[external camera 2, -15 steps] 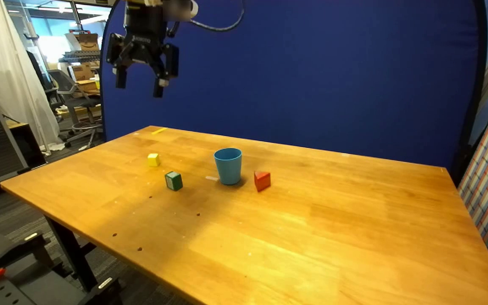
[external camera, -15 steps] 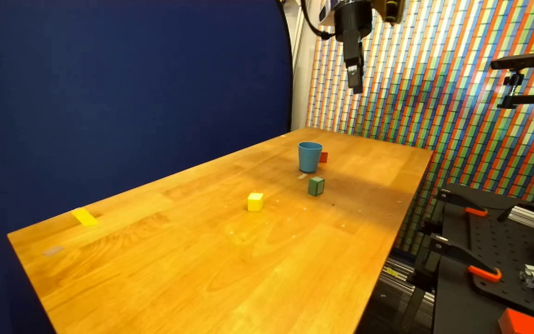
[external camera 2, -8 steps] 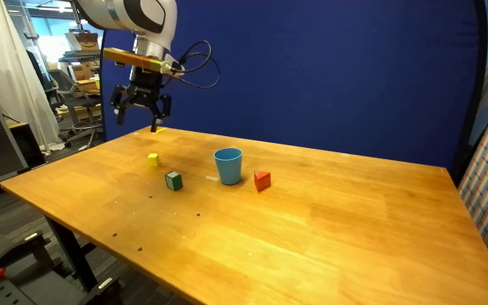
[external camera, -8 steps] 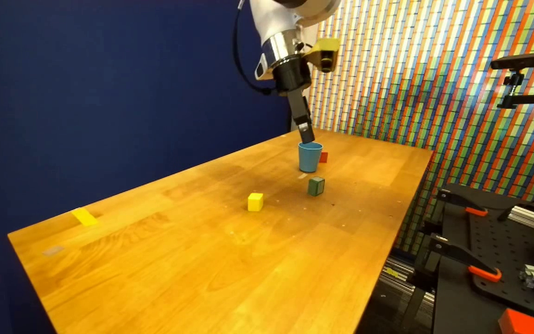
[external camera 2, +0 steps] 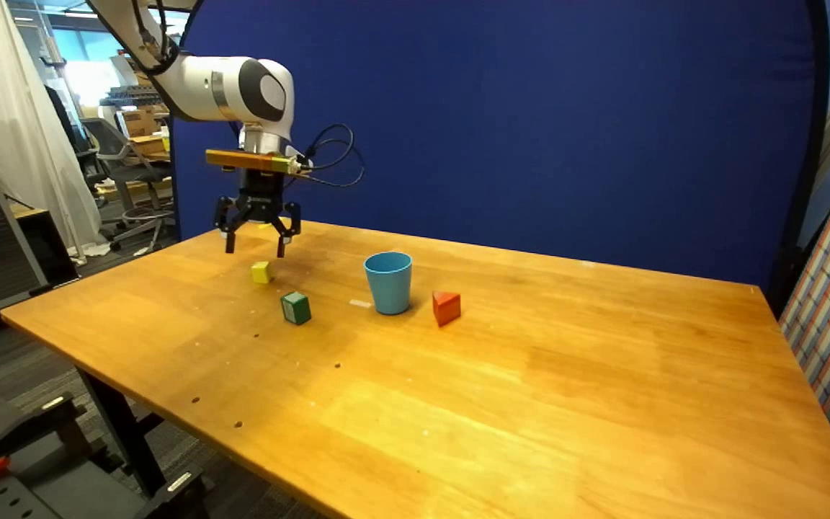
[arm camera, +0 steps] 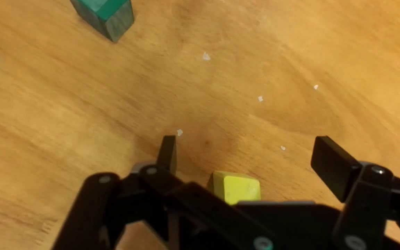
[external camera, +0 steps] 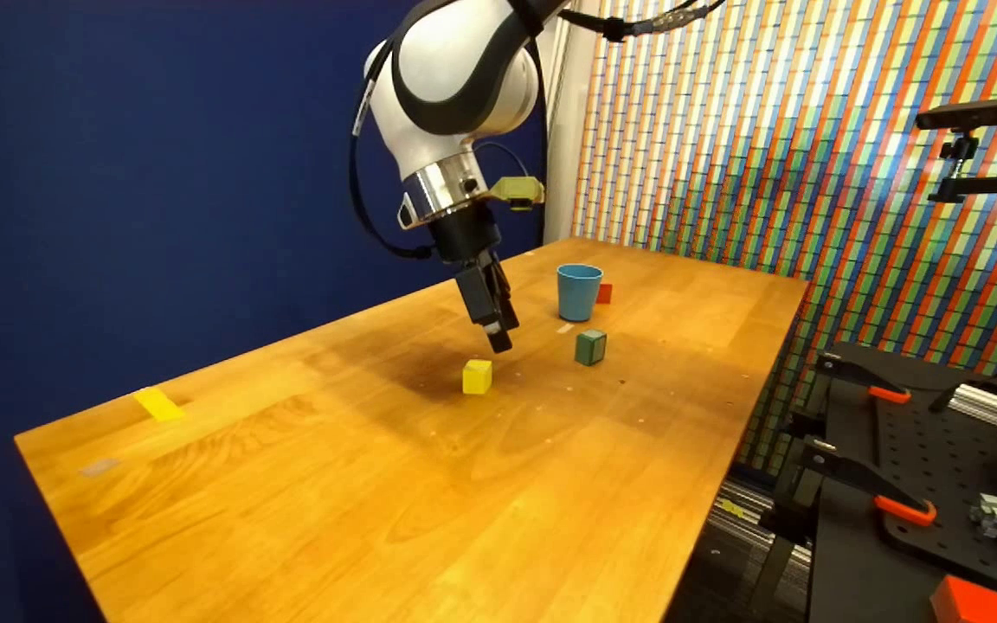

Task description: Pick the yellow cube and put it in the cup

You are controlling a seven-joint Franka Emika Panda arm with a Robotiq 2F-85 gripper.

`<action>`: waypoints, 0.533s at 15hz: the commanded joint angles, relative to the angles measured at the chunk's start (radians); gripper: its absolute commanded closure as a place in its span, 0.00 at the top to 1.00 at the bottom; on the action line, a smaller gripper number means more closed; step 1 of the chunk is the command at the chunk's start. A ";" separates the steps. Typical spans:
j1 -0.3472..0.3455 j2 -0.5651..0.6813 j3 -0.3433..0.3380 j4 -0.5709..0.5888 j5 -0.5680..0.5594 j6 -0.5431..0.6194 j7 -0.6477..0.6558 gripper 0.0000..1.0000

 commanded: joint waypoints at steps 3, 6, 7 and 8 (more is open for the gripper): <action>0.028 0.153 0.008 0.211 -0.069 -0.064 0.007 1.00; 0.048 0.201 0.005 0.268 -0.090 -0.082 0.012 1.00; 0.051 0.215 0.006 0.286 -0.093 -0.089 0.009 1.00; 0.057 0.228 0.003 0.302 -0.099 -0.094 0.013 1.00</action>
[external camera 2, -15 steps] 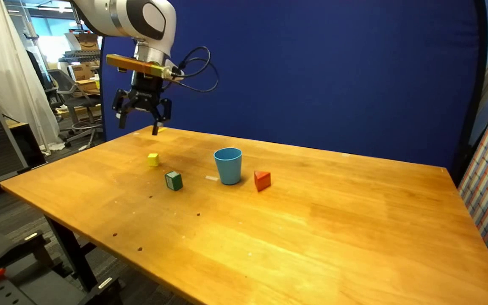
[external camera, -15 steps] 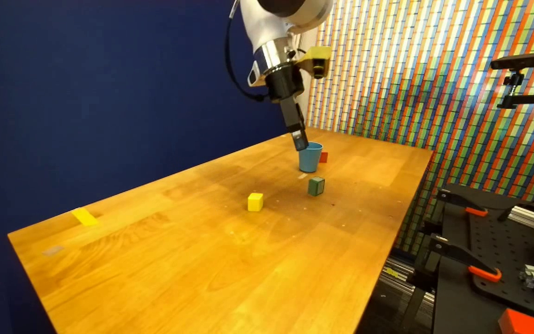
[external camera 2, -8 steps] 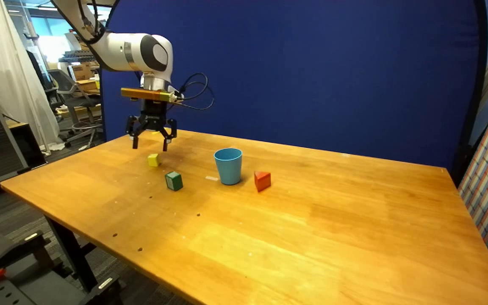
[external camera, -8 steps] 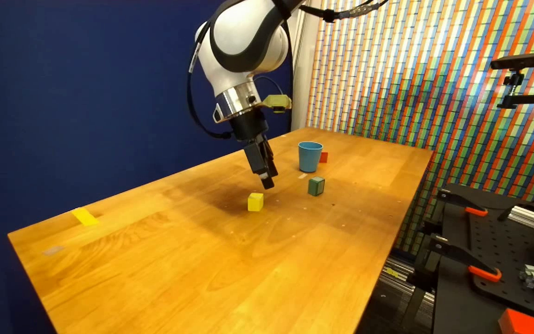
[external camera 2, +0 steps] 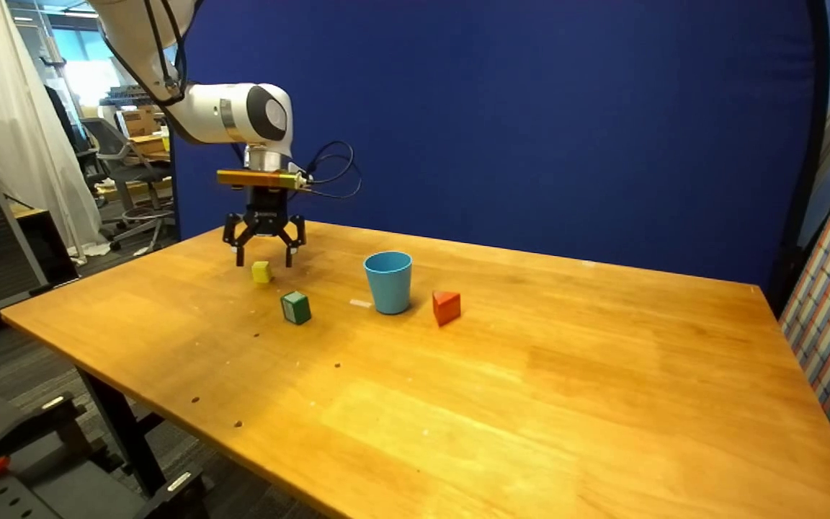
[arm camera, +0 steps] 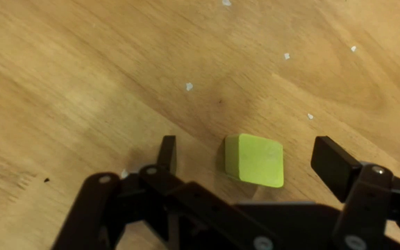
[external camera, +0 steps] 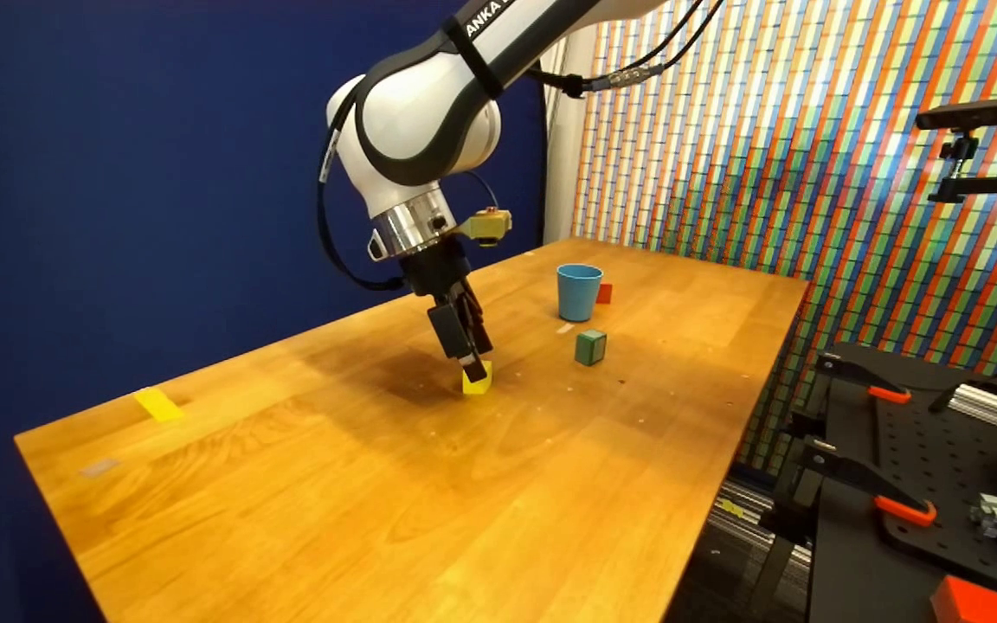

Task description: Pick the yellow cube and put it in the cup

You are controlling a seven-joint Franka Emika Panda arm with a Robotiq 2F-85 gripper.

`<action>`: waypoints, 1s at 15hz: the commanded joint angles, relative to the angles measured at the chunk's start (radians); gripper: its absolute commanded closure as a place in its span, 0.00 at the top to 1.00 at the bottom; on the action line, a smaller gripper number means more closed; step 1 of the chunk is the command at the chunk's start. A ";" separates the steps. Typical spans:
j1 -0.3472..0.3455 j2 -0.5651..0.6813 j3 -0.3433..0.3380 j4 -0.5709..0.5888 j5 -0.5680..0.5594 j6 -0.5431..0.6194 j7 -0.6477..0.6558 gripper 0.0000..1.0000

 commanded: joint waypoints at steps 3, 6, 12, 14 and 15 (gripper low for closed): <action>0.028 0.097 -0.004 0.150 -0.051 -0.067 0.019 0.65; 0.019 0.102 -0.004 0.172 -0.047 -0.074 0.026 0.42; -0.121 -0.074 -0.033 0.065 0.034 -0.014 0.108 0.17; -0.180 -0.132 -0.049 0.045 0.064 -0.010 0.124 0.17; -0.212 -0.161 -0.057 0.033 0.082 -0.006 0.128 0.17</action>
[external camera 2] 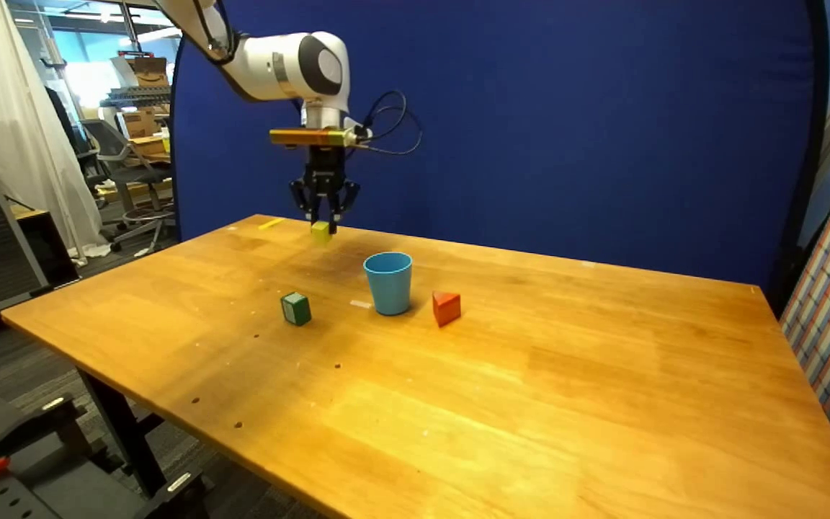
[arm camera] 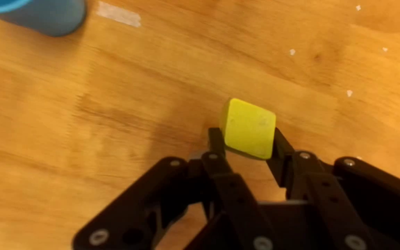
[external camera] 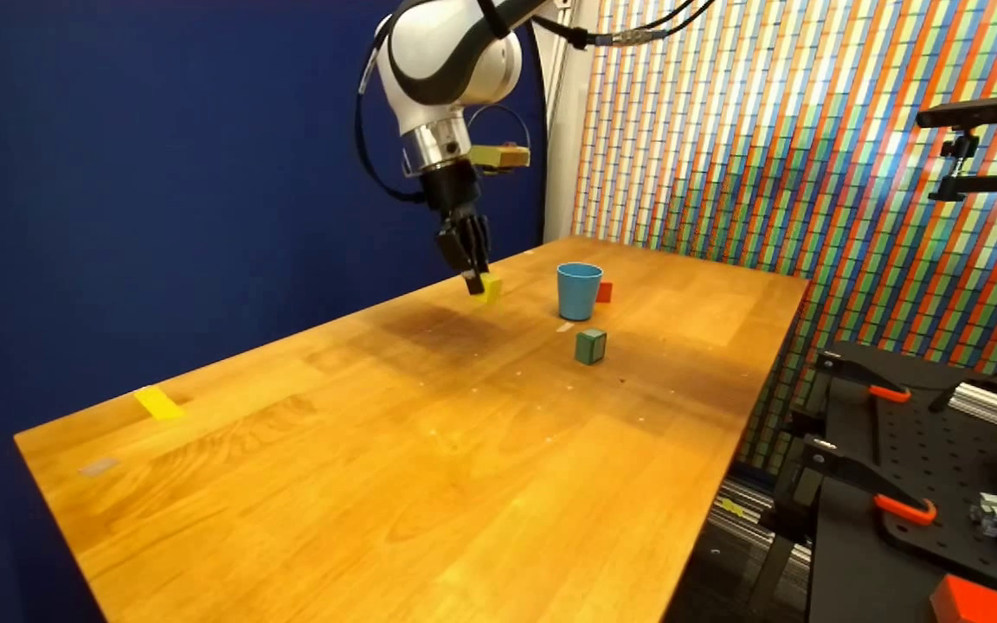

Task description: Pick the yellow cube and put it in the cup

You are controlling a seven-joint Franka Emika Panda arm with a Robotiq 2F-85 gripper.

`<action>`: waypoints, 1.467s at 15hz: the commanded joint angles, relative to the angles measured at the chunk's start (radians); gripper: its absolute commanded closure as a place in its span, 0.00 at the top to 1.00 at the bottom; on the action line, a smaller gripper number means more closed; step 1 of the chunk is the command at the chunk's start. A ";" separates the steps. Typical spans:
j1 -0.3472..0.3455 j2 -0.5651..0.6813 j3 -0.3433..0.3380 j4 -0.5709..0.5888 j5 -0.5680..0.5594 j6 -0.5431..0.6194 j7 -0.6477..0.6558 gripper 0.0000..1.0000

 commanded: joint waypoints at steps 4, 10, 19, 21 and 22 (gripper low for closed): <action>-0.171 -0.191 -0.053 -0.130 0.133 0.044 0.083 0.17; -0.254 -0.227 -0.107 -0.236 0.250 0.101 0.214 0.17; -0.271 -0.258 -0.132 -0.413 0.358 0.184 0.322 0.17; -0.271 -0.269 -0.139 -0.449 0.375 0.207 0.334 0.17; -0.274 -0.277 -0.143 -0.468 0.384 0.214 0.338 0.17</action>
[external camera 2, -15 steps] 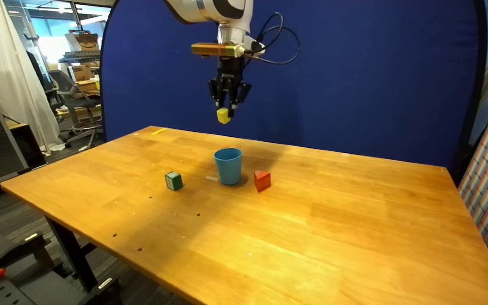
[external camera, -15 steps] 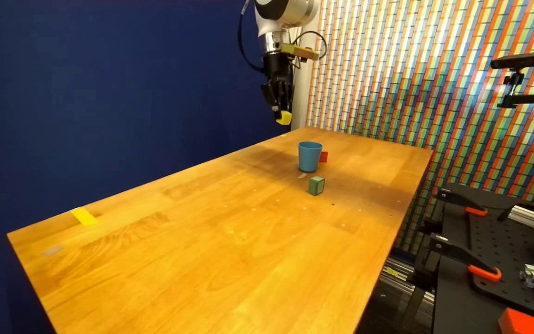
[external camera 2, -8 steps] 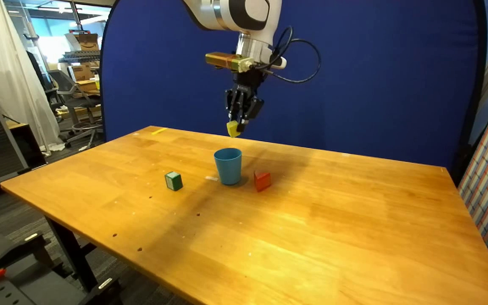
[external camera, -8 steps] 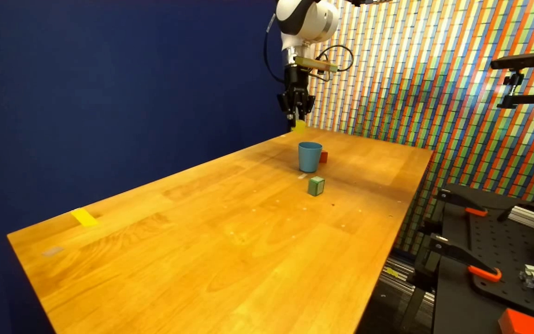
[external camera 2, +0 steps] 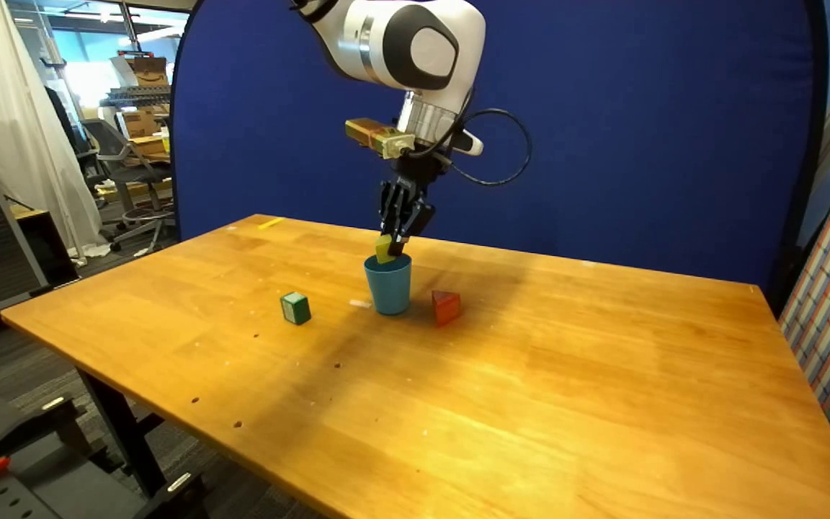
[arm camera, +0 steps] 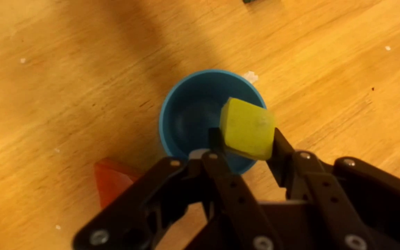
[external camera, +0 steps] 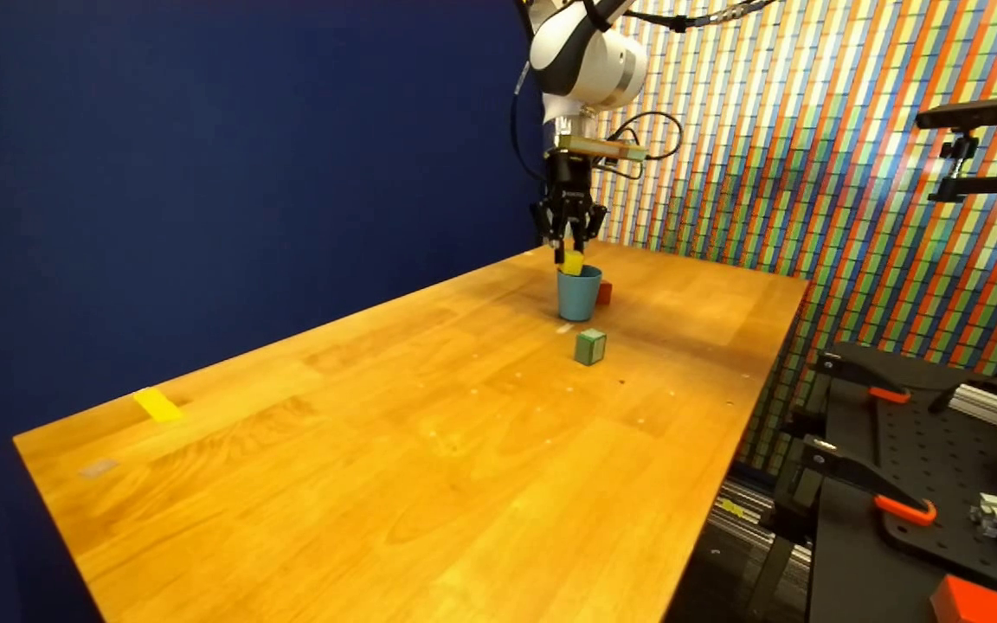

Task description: Pick the yellow cube and put it in the cup

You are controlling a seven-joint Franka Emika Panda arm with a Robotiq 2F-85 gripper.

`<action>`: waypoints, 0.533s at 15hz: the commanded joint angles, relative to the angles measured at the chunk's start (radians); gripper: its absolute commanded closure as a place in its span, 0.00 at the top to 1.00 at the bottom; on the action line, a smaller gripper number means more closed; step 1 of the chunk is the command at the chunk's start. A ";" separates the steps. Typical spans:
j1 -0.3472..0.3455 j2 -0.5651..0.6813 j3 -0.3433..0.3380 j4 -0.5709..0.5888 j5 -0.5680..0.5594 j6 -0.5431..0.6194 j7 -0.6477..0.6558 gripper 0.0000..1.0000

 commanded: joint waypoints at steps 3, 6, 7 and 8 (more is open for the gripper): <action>-0.018 -0.102 -0.017 -0.158 0.073 0.071 0.017 0.62; -0.014 -0.056 -0.021 -0.108 0.052 0.037 0.005 0.58; -0.017 -0.070 -0.021 -0.123 0.055 0.036 0.002 0.67; -0.019 -0.083 -0.022 -0.135 0.057 0.036 -0.001 0.74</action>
